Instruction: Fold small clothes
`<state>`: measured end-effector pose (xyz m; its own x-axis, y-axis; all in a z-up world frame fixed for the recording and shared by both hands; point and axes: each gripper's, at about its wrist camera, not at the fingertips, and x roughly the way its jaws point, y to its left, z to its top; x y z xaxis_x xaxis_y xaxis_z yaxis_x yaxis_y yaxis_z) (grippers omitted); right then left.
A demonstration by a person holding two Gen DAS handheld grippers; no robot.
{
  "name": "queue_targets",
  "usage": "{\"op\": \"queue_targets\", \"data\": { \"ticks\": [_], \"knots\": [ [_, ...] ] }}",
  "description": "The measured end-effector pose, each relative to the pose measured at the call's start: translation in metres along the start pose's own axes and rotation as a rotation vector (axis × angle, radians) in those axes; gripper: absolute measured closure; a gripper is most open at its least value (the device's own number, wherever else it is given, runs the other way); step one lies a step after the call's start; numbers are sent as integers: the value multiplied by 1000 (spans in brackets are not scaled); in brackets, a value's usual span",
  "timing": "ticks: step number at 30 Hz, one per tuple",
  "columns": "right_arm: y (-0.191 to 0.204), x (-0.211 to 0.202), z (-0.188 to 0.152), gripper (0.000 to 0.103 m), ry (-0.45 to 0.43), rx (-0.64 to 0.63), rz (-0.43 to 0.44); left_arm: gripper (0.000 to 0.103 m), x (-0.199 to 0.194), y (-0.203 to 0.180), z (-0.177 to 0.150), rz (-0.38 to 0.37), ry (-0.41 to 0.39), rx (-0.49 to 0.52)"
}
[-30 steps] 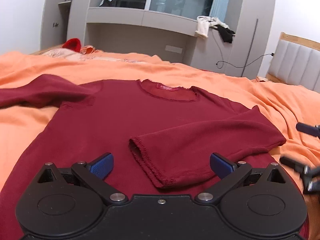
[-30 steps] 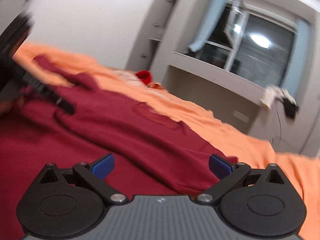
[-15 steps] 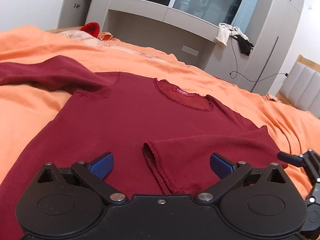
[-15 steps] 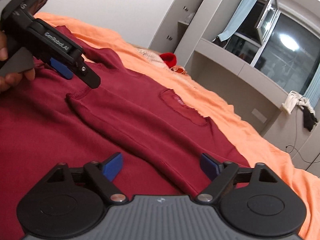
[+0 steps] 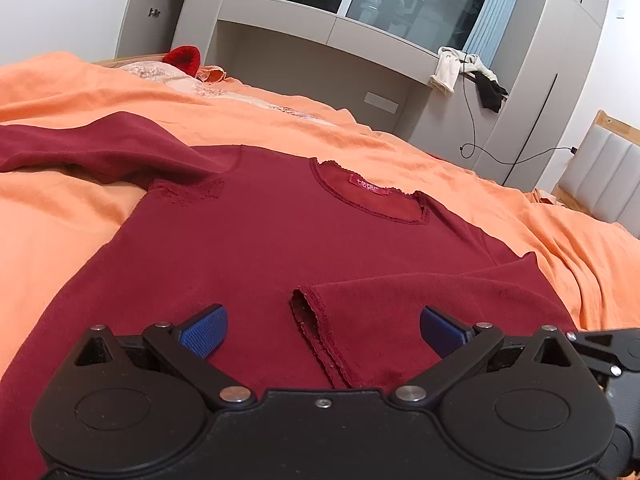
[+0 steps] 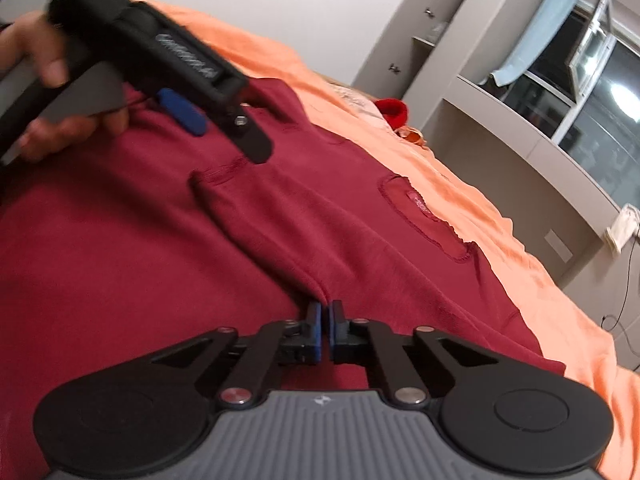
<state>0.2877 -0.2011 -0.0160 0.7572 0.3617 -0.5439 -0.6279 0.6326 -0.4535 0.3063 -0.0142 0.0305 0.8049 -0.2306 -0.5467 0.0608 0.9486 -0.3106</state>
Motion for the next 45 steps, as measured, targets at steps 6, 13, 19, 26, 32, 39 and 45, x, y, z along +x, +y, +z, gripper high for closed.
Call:
{"op": "queue_targets", "data": {
  "ticks": [6, 13, 19, 26, 32, 39, 45],
  "knots": [
    [5, -8, -4, 101, -19, 0, 6, 1, 2, -3, -2, 15, 8, 18],
    [-36, -5, 10, 59, -116, 330, 6, 1, -1, 0, 1, 16, -20, -25],
    [-70, 40, 20, 80, -26, 609, 45, 1, -4, 8, 4, 49, -43, -57],
    [-46, 36, 8, 96, 76, 455, 122, 1, -7, 14, 8, 44, -45, -82],
    [-30, 30, 0, 98, 64, 393, 130, 1, -8, 17, 7, 49, -43, -87],
    [-24, 20, 1, 61, 7, 392, 115, 1, -15, 25, 13, 75, -77, -89],
    [-20, 3, -4, 13, -78, 404, 79, 1, -42, 68, 30, 196, -184, -153]
  ]
}}
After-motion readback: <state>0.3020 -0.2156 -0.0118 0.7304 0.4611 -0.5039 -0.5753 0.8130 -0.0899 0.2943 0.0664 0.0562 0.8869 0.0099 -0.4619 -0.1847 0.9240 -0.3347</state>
